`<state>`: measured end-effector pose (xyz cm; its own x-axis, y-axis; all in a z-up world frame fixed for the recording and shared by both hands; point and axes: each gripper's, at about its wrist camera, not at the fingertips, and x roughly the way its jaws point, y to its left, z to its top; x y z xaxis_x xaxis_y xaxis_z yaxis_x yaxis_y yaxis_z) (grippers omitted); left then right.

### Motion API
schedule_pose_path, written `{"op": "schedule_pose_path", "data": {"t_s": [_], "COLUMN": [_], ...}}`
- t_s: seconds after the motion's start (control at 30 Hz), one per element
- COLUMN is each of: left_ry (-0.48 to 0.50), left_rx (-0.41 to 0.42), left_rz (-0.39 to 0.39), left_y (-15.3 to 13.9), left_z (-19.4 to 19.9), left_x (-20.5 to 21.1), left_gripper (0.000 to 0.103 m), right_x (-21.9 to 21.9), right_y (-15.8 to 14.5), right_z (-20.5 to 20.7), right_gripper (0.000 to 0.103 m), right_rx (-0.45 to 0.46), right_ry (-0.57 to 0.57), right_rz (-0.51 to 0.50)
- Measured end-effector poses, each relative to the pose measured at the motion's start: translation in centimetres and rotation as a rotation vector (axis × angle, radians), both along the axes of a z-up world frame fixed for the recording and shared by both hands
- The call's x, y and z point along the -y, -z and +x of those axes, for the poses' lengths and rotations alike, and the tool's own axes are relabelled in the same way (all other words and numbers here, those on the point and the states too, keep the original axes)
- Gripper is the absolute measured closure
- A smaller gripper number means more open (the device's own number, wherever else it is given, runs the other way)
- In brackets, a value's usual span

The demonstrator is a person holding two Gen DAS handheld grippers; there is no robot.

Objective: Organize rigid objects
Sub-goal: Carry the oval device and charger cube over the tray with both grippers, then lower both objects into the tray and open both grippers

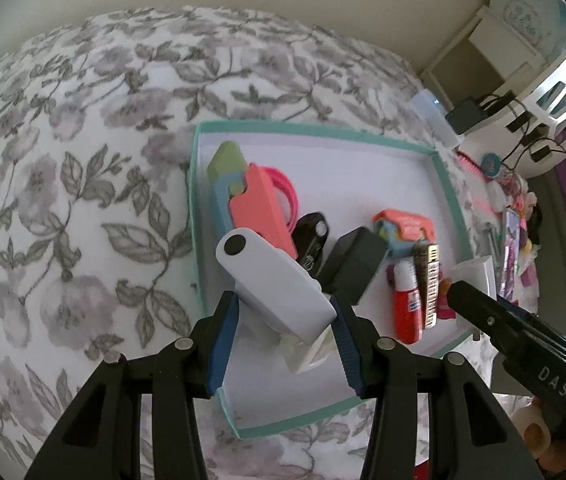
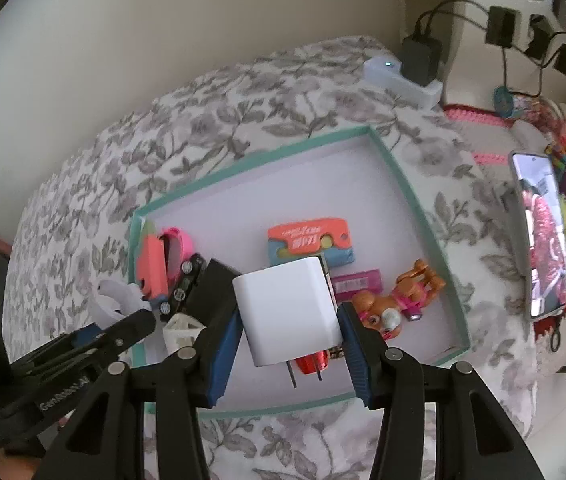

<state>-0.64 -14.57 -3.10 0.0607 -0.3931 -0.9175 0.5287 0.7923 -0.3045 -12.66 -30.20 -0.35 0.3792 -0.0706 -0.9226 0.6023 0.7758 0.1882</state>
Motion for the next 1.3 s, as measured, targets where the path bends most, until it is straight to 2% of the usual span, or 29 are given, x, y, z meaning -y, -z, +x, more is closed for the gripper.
{"op": "schedule_pose_path", "data": {"t_s": [0.37, 0.93, 1.3], "left_ry": [0.02, 0.09, 0.088], "left_rx": [0.008, -0.022, -0.006], "left_rz": [0.024, 0.076, 0.094], "left_y": [0.3, 1.6, 1.2], "left_z": [-0.6, -1.7, -1.4], "left_x": [0.4, 1.0, 1.0], "left_gripper": [0.054, 0.054, 0.053], "right_x": [-0.7, -1.2, -1.6], "right_y": [1.4, 2.0, 2.0], "right_z": [0.6, 1.2, 1.6], "right_gripper": [0.052, 0.052, 0.051], "right_rx": [-0.043, -0.08, -0.088], "right_ry": [-0.036, -0.063, -0.086], "right_rz": [0.036, 0.032, 0.016]}}
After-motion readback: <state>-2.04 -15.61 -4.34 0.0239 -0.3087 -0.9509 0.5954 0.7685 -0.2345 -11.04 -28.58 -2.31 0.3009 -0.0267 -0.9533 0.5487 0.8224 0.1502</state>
